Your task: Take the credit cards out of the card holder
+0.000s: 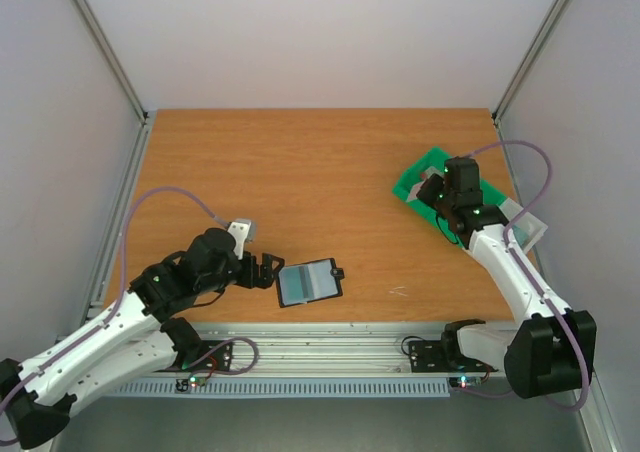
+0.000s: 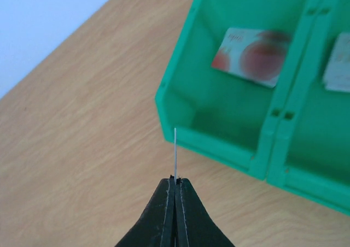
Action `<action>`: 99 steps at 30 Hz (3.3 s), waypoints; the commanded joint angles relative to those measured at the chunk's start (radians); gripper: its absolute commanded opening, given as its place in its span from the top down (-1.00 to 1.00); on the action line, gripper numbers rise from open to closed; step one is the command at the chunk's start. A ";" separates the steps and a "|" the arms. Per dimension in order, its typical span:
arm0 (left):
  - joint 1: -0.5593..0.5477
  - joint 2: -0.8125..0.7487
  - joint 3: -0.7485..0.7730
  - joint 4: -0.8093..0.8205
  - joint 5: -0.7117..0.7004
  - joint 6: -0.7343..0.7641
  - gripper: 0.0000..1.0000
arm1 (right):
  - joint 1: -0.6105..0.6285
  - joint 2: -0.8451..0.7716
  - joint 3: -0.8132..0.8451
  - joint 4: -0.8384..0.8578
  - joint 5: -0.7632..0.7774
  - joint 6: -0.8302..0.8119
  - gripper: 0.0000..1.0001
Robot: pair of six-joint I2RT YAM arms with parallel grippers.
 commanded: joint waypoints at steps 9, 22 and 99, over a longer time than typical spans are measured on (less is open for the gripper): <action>0.001 0.036 -0.003 0.044 0.032 0.038 -0.99 | -0.194 -0.068 -0.033 0.095 0.198 -0.119 0.98; 0.001 0.028 0.007 0.034 0.041 0.043 -0.99 | -0.346 0.082 -0.084 0.280 0.091 -0.074 0.98; 0.001 0.111 0.093 -0.121 -0.139 -0.005 -0.99 | -0.548 0.372 0.082 0.074 -0.177 0.126 0.32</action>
